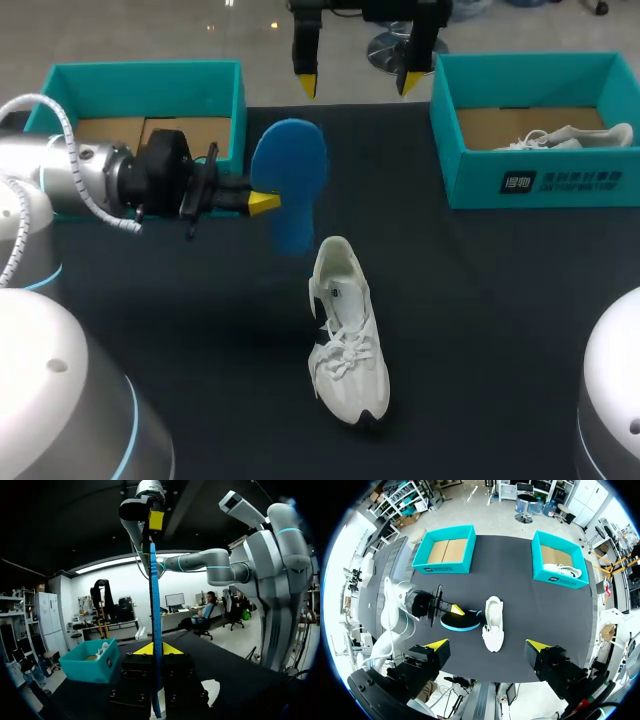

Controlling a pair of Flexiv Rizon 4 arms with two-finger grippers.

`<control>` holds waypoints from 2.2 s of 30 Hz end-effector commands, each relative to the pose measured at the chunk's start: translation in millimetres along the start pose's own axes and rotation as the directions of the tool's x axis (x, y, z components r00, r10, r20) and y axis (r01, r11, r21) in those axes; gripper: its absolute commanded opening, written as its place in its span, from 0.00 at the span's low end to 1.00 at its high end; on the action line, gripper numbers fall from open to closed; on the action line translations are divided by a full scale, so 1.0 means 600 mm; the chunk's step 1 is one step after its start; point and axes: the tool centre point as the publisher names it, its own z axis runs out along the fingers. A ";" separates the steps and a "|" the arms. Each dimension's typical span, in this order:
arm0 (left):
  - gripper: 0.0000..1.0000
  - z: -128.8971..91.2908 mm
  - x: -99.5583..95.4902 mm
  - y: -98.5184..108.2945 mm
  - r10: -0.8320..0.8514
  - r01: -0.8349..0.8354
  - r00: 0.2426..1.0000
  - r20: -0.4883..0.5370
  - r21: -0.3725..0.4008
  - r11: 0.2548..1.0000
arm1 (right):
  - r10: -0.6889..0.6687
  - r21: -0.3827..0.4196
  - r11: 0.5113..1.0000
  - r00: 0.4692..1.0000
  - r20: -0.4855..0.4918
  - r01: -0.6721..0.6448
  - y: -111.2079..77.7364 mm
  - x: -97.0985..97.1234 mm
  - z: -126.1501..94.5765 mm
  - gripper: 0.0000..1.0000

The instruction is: Take the shoe out of the shoebox, open the shoe tongue, remove and reinsert the insole, then place the shoe into the shoebox

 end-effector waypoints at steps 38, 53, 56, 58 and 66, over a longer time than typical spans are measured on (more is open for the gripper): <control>0.00 0.000 -0.016 0.001 0.808 -0.805 0.573 -0.136 0.089 0.586 | 0.001 0.001 1.000 1.000 0.000 -0.001 0.001 0.000 0.000 1.00; 0.00 -0.004 -0.032 -0.012 0.960 -0.968 0.248 -0.131 -0.001 0.250 | 0.001 0.001 1.000 1.000 0.000 -0.001 0.001 0.000 0.000 1.00; 0.00 -0.005 -0.026 -0.026 0.962 -0.967 0.244 -0.122 -0.111 0.231 | 0.001 0.001 1.000 1.000 0.000 -0.001 0.001 0.000 0.000 1.00; 0.00 -0.005 -0.026 -0.026 0.962 -0.967 0.244 -0.122 -0.111 0.231 | 0.001 0.001 1.000 1.000 0.000 -0.001 0.001 0.000 0.000 1.00; 0.00 -0.005 -0.026 -0.026 0.962 -0.967 0.244 -0.122 -0.111 0.231 | 0.001 0.001 1.000 1.000 0.000 -0.001 0.001 0.000 0.000 1.00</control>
